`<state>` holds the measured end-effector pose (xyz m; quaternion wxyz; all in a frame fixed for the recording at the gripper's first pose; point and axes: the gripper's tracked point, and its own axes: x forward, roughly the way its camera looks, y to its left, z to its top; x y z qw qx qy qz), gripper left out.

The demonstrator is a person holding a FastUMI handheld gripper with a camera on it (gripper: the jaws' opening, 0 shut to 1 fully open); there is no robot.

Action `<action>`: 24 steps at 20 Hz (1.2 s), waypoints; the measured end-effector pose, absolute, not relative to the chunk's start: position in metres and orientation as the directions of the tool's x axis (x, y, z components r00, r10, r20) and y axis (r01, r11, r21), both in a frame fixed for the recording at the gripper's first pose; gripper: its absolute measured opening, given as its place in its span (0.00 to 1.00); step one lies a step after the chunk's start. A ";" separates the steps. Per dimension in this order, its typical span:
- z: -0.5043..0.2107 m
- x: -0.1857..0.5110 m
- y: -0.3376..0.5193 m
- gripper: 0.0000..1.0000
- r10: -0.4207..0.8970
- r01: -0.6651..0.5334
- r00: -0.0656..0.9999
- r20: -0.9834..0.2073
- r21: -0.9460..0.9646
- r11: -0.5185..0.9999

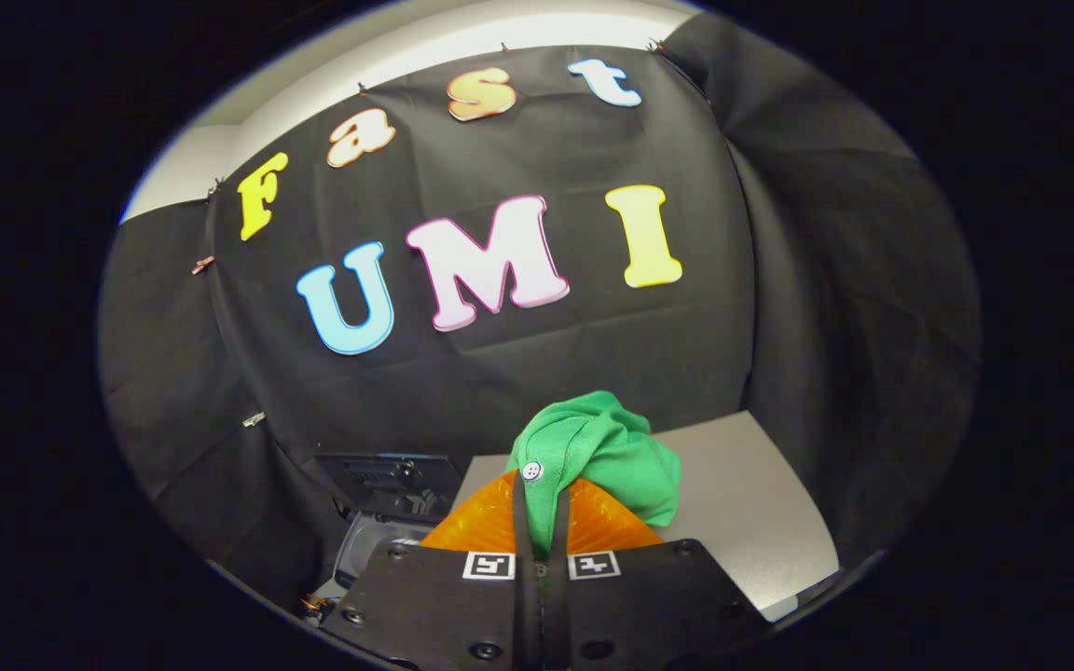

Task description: Put the clothes into the washing machine and then close the washing machine lid.

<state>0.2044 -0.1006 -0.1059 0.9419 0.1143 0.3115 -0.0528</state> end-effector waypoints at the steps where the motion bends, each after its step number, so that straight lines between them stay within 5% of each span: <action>1: -0.091 0.206 -0.095 0.06 -0.026 0.157 0.818 -0.575 0.180 0.971; 12: -0.009 0.226 0.037 0.06 0.178 -0.102 0.888 -0.423 0.195 0.975; 24: -0.113 0.240 0.202 0.06 0.484 -0.366 0.686 -0.543 0.317 0.875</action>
